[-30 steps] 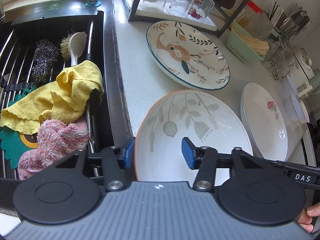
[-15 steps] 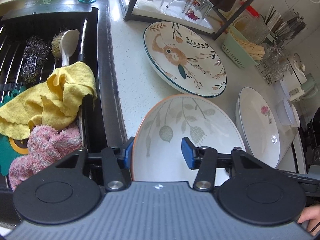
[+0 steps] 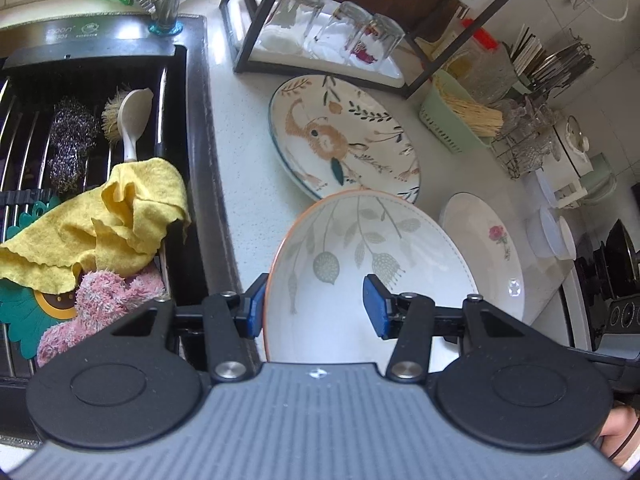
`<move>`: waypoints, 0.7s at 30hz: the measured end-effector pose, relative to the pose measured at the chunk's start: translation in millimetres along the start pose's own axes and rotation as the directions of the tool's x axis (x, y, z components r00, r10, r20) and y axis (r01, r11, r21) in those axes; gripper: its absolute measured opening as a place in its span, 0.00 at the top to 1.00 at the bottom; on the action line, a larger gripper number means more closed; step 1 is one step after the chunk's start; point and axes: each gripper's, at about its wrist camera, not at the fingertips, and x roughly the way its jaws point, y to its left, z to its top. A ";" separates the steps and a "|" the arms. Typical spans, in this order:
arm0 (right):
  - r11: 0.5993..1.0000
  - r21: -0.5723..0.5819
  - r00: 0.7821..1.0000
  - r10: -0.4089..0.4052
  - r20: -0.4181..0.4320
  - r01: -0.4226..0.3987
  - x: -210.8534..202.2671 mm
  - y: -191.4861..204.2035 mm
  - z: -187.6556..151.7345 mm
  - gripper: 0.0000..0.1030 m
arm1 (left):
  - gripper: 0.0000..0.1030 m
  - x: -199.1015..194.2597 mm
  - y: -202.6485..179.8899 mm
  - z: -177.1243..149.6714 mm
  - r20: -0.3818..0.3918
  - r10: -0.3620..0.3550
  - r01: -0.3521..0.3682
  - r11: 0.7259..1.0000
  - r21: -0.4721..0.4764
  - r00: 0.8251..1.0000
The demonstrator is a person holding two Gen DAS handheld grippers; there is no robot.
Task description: Organize plates and bowls
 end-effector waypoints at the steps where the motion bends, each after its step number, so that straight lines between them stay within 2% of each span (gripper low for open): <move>1: 1.000 0.000 1.000 0.001 0.003 -0.001 -5.1 -0.5 1.4 0.86 | 0.47 -2.7 -4.7 1.4 0.000 -0.003 0.003 1.000 0.001 1.000; 10: 1.000 0.006 0.999 0.011 0.033 -0.011 -49.4 -19.6 18.3 0.86 | 0.47 -14.5 -60.4 14.6 -0.004 -0.037 0.037 0.999 0.006 0.999; 16: 1.000 -0.015 1.000 0.012 0.028 -0.012 -69.6 -51.6 36.7 0.86 | 0.47 -2.9 -101.1 21.1 -0.004 -0.062 0.062 0.998 0.021 0.998; 21: 0.999 -0.030 0.999 0.036 0.014 -0.035 -78.8 -77.8 48.2 0.86 | 0.47 20.4 -116.8 20.5 -0.021 -0.083 0.082 0.996 -0.021 0.996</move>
